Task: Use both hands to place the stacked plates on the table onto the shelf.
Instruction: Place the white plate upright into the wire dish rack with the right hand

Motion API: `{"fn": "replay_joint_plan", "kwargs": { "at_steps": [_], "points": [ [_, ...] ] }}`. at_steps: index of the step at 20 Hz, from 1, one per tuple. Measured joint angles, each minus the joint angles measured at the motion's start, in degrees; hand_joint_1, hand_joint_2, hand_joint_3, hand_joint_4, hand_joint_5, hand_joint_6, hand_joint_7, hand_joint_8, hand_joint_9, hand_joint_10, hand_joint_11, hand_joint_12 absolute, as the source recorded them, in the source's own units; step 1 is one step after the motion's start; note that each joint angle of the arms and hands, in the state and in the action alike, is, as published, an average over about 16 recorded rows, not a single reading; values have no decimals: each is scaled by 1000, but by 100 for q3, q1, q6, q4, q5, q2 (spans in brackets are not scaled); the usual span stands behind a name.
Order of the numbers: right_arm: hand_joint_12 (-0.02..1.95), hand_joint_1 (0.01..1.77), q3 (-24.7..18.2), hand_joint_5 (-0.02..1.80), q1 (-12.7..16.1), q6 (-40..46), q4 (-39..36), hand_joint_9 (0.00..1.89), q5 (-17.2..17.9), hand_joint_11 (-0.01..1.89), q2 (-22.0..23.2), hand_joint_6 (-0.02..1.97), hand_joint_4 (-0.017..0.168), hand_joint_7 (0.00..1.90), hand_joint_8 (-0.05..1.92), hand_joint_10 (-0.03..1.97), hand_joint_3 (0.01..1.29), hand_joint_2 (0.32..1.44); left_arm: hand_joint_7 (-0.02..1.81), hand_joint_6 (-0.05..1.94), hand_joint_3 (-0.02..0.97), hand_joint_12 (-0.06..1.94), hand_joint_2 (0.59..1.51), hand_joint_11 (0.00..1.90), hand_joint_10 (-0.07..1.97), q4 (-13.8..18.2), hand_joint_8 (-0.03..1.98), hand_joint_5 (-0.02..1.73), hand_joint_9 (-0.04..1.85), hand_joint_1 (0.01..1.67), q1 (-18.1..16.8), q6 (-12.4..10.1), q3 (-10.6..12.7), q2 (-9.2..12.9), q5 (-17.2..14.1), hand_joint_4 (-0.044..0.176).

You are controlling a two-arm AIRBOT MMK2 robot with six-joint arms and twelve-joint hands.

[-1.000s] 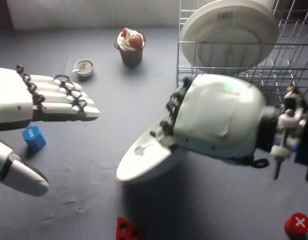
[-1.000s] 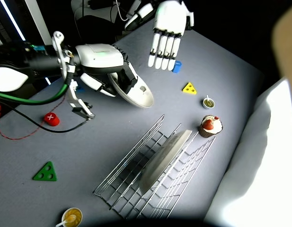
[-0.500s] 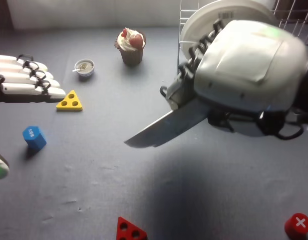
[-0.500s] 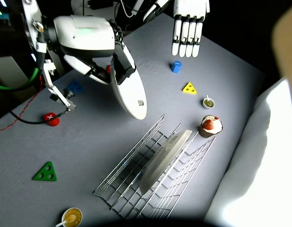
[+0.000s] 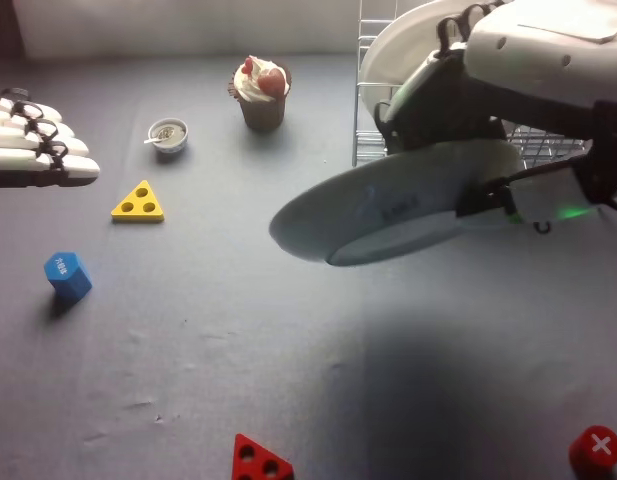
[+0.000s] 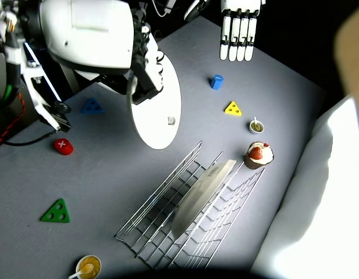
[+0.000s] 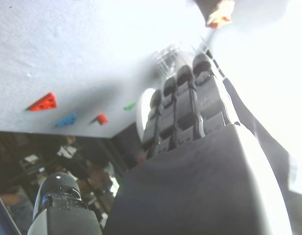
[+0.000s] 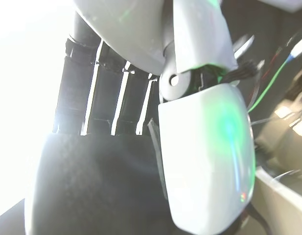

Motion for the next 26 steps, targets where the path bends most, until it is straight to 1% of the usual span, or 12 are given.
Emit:
{"fn": "replay_joint_plan", "kwargs": {
  "at_steps": [6, 12, 16, 19, 22, 26],
  "points": [
    [1216, 1493, 358, 950, 237, 1397, -371, 1204, -325, 1050, 102, 865, -8, 1158, 441, 587, 13, 914, 123, 19, 19, 2, 866, 125, 8, 74, -2, 97, 117, 26, 0, 0, 1, 51, -245, 4],
    [1228, 1493, 707, 956, 449, 2340, -746, 1206, -448, 1059, 147, 855, -8, 1188, 378, 576, 13, 914, 128, 19, 19, 2, 867, 128, 8, 119, -2, 102, 122, 26, -12, 0, -7, 77, -449, 5],
    [1223, 1493, 898, 958, 576, 2652, -790, 1203, -509, 1062, 162, 841, -8, 1216, 321, 584, 13, 915, 126, 19, 19, 2, 867, 129, 8, 119, -2, 100, 121, 26, -28, 0, -17, 87, -538, 5],
    [1229, 1493, 1012, 965, 661, 2764, -671, 1227, -576, 1060, 162, 804, -8, 1234, 297, 545, 13, 915, 130, 19, 20, 2, 868, 130, 9, 106, -2, 103, 122, 26, -47, 0, -23, 90, -605, 4],
    [1246, 1492, 1119, 974, 715, 2813, -483, 1252, -675, 1049, 160, 762, -8, 1237, 309, 503, 13, 915, 130, 19, 20, 2, 869, 130, 9, 83, -2, 107, 125, 25, -67, 0, -19, 88, -667, 4],
    [1265, 1492, 1252, 977, 776, 2831, -205, 1275, -824, 1035, 158, 708, -8, 1218, 372, 487, 12, 916, 130, 19, 20, 2, 873, 132, 9, 49, -2, 112, 126, 28, -88, 0, 0, 74, -756, 4]
  ]
}}
